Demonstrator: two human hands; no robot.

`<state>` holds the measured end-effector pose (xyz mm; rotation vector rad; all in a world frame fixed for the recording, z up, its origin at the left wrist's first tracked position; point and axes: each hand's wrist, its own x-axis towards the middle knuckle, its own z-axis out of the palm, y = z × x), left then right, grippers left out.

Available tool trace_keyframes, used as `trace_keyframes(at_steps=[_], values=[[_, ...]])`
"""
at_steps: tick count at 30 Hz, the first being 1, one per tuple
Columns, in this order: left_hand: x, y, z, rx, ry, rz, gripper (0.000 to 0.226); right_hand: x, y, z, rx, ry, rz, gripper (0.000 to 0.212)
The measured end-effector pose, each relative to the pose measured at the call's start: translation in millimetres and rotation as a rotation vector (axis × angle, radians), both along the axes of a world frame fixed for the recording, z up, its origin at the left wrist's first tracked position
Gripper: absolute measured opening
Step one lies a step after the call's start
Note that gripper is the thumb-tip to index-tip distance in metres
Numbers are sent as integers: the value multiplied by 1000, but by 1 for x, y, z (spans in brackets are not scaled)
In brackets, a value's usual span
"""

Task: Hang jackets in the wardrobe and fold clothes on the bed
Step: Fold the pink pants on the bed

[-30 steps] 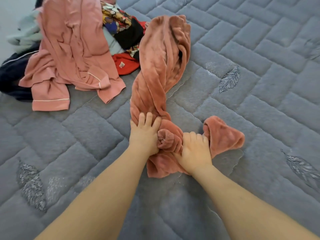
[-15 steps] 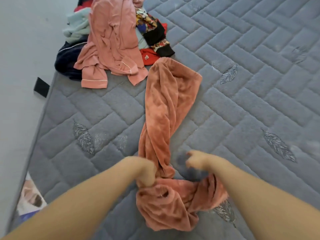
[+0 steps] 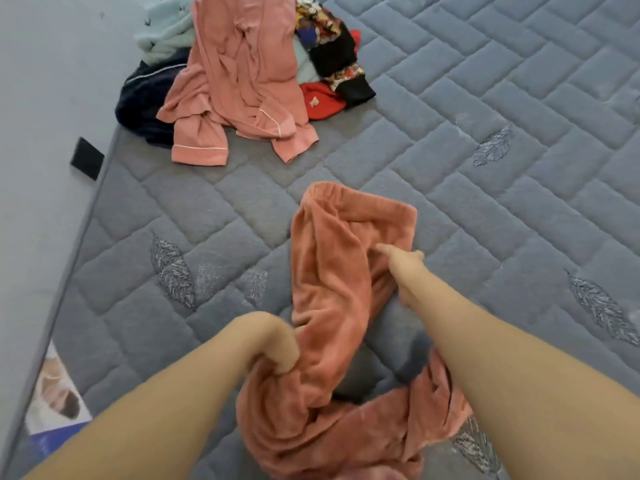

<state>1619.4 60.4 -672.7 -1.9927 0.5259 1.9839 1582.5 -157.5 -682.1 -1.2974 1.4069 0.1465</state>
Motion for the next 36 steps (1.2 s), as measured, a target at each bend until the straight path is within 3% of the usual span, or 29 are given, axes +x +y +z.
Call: trace_keyframes(at_steps=[2,4,6,9,11,14,17,20,22,24,27,29,32,34,36], values=[[18,23,8,112,125,246,48,2,4,-2,-62,161,31,101],[43,26,6,-79,58,740,48,5,6,-8,-58,182,85,101],[62,8,-1,-327,15,1200,54,11,4,-13,26,60,26,81],[60,-35,-15,-471,-95,1396,53,11,4,-15,100,-41,-21,39],[49,-55,-19,-522,-304,1402,39,6,4,-6,150,-112,-75,35],[44,-63,7,-684,-499,1379,20,-14,-3,34,213,-226,-180,43],[48,-56,74,-863,-648,1326,30,-51,-22,95,319,-311,-283,43],[42,-68,151,-986,-599,1195,47,-97,-44,165,356,-441,-391,23],[28,-96,201,-1035,-526,1131,48,-125,-63,207,325,-541,-466,24],[10,-136,244,-1123,-493,1036,46,-154,-93,241,228,-600,-564,30],[-19,-203,289,-1171,-582,847,35,-201,-150,275,6,-648,-709,30],[-43,-250,304,-1132,-760,662,22,-237,-193,288,-153,-642,-738,18],[-84,-336,315,-1239,-1206,141,17,-295,-270,293,-400,-556,-716,7],[-111,-410,313,-1361,-1319,-89,19,-329,-335,292,-573,-453,-728,6],[-130,-490,301,-1344,-1316,-183,32,-354,-405,287,-728,-327,-788,11]])
